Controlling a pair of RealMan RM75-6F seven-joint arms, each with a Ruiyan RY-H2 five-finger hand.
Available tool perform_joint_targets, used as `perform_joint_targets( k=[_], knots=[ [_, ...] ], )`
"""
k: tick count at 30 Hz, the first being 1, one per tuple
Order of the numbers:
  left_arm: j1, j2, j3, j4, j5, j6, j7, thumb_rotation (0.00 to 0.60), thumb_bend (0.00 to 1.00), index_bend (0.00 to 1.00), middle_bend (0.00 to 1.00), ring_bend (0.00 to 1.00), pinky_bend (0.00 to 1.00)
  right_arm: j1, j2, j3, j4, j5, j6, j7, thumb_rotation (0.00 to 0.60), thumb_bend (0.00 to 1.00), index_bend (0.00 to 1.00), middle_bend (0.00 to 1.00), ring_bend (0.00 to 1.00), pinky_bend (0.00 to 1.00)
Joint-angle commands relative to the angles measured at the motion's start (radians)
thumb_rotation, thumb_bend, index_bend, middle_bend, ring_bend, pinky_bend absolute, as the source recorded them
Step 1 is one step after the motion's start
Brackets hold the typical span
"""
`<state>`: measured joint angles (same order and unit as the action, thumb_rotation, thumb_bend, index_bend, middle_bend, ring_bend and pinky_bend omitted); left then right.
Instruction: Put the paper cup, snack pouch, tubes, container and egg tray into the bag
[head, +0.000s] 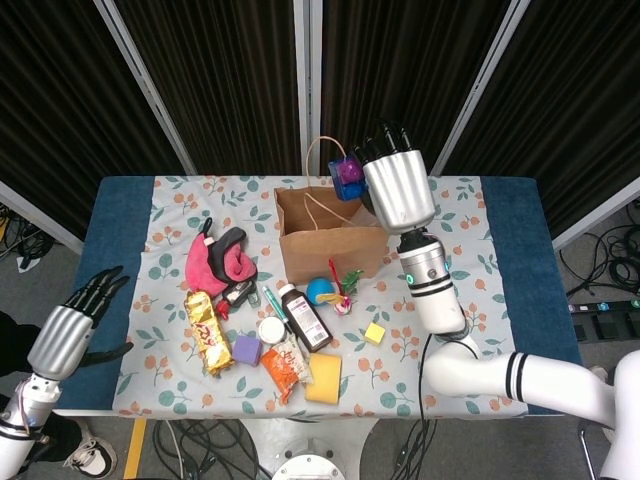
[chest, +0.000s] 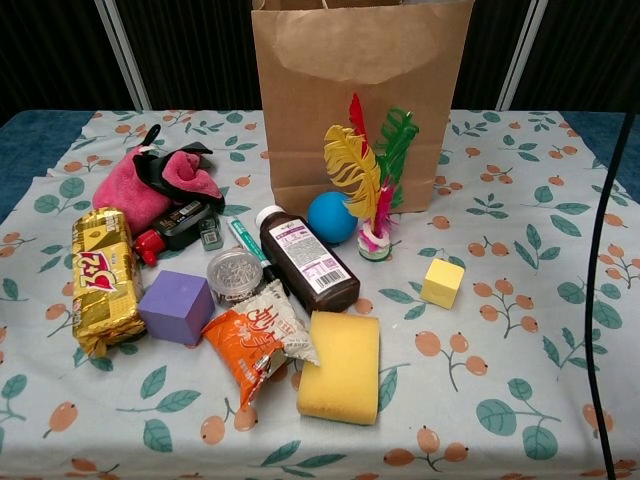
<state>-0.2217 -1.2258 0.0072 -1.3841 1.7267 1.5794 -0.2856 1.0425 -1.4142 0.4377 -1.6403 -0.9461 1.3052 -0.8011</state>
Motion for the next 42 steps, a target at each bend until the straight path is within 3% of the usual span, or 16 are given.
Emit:
perform_joint_targets(
  k=[1,9,18,28,31,34,37,42],
  knots=[
    [0.002,-0.001,0.000,0.007,-0.008,-0.002,-0.006,0.600,0.03,0.10,0.14,0.11,0.26,0.012,-0.022,-0.010,0.025,-0.001,-0.005,0.000,0.600,0.15,0.57,0.44,0.16,0.19],
    [0.009,-0.008,0.006,0.027,-0.017,-0.001,-0.026,0.600,0.03,0.10,0.14,0.11,0.26,0.020,-0.052,-0.029,0.053,0.009,-0.025,-0.007,0.600,0.14,0.54,0.42,0.15,0.19],
    [0.011,-0.004,0.004,0.027,-0.021,0.005,-0.033,0.600,0.03,0.10,0.14,0.11,0.26,0.025,-0.024,-0.036,-0.008,0.058,-0.080,-0.025,0.600,0.02,0.23,0.23,0.05,0.16],
    [0.009,-0.002,0.003,0.019,-0.017,0.009,-0.031,0.600,0.03,0.10,0.14,0.11,0.26,0.011,0.018,-0.027,-0.069,0.035,-0.042,-0.017,0.600,0.00,0.20,0.21,0.03,0.15],
    [0.007,0.001,0.003,0.017,-0.017,0.006,-0.028,0.600,0.03,0.10,0.14,0.11,0.26,-0.014,0.071,-0.014,-0.133,-0.009,0.005,-0.014,0.600,0.00,0.20,0.21,0.03,0.15],
    [0.004,0.002,0.006,0.019,-0.016,-0.002,-0.026,0.600,0.03,0.10,0.14,0.11,0.26,-0.079,0.191,-0.017,-0.240,-0.106,0.078,-0.016,0.600,0.00,0.20,0.21,0.03,0.15],
    [0.001,0.002,0.008,0.018,-0.012,-0.006,-0.024,0.600,0.03,0.10,0.14,0.11,0.26,-0.180,0.330,-0.057,-0.357,-0.199,0.134,-0.004,0.600,0.00,0.20,0.21,0.03,0.15],
    [0.000,0.003,0.012,0.013,-0.005,-0.006,-0.008,0.600,0.03,0.10,0.14,0.11,0.26,-0.469,0.567,-0.268,-0.488,-0.437,0.267,0.056,0.600,0.00,0.20,0.21,0.03,0.15]
  ],
)
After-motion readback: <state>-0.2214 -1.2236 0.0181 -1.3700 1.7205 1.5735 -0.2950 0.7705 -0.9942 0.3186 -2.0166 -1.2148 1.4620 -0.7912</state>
